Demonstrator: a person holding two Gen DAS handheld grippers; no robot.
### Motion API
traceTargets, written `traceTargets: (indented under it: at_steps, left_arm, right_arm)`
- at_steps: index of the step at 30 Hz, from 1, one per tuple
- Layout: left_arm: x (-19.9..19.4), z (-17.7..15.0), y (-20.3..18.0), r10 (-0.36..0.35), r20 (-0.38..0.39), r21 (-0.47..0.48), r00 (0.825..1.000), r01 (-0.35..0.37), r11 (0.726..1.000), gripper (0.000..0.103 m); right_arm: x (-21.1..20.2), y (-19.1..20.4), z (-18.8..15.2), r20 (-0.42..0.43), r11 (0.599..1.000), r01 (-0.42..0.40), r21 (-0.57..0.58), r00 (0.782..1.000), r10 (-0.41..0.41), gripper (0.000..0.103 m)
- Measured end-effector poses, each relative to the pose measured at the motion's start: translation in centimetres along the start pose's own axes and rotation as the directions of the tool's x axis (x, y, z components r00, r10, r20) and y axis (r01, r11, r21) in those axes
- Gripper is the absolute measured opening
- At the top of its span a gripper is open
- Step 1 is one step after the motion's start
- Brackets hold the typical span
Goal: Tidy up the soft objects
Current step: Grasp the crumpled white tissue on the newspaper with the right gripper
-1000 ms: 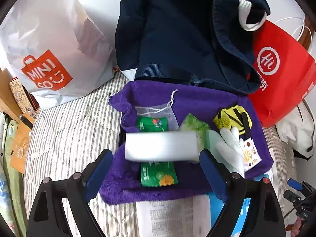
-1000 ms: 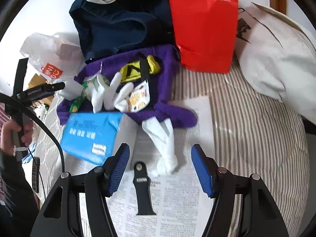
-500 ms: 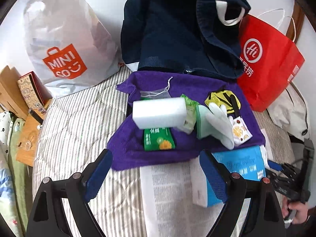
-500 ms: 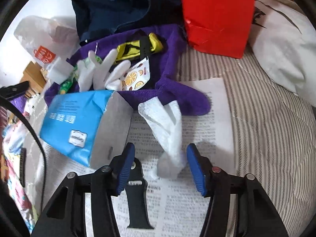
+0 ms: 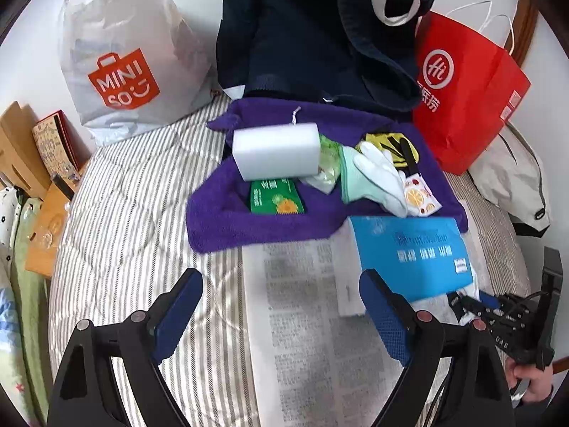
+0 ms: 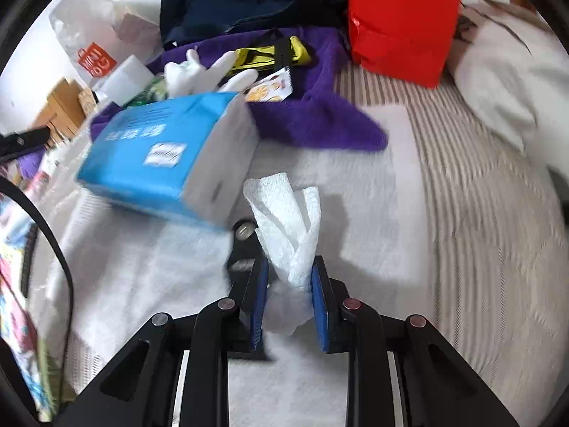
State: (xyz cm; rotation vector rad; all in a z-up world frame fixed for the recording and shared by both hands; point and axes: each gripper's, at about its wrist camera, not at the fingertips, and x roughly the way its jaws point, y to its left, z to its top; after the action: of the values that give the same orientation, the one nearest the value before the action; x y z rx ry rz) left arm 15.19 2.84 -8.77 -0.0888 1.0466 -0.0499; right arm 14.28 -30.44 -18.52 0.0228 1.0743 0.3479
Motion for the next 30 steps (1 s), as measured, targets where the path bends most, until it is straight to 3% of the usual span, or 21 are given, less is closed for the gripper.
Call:
traceTargets:
  at_steps: [4, 11, 17, 19, 24, 30]
  left_arm:
    - [-0.2, -1.2, -0.6, -0.009, -0.011, 0.014, 1.000, 0.009, 1.000, 0.089]
    - [-1.2, -3.6, -0.6, -0.013, -0.018, 0.018, 1.000, 0.013, 1.000, 0.090]
    - [-2.0, -5.1, -0.5, -0.032, -0.012, 0.015, 0.999, 0.032, 0.999, 0.089]
    - [-1.9, -5.4, -1.2, -0.056, -0.009, 0.032, 0.998, 0.056, 0.998, 0.089]
    - [-0.8, -6.4, -4.8, -0.103, -0.017, 0.115, 0.995, 0.105, 0.988, 0.089]
    - [0.8, -7.6, -9.7, -0.141, -0.023, 0.232, 0.990, 0.142, 0.962, 0.089]
  right_arm:
    - [-0.4, 1.8, -1.3, 0.008, 0.999, -0.035, 0.018, 0.999, 0.035, 0.024]
    - [0.1, 5.6, -2.6, -0.010, 0.979, -0.202, 0.016, 0.979, 0.202, 0.024]
    - [-0.6, 7.7, -3.4, -0.001, 0.971, -0.237, -0.019, 0.972, 0.237, 0.024]
    - [-1.4, 7.2, -3.5, 0.015, 0.975, -0.224, -0.014, 0.974, 0.224, 0.024]
    - [-4.0, 4.8, -4.2, 0.049, 0.995, -0.102, -0.017, 0.994, 0.103, 0.023]
    - [-7.4, 0.9, -5.2, 0.084, 1.000, -0.010, -0.001, 0.996, 0.010, 0.023]
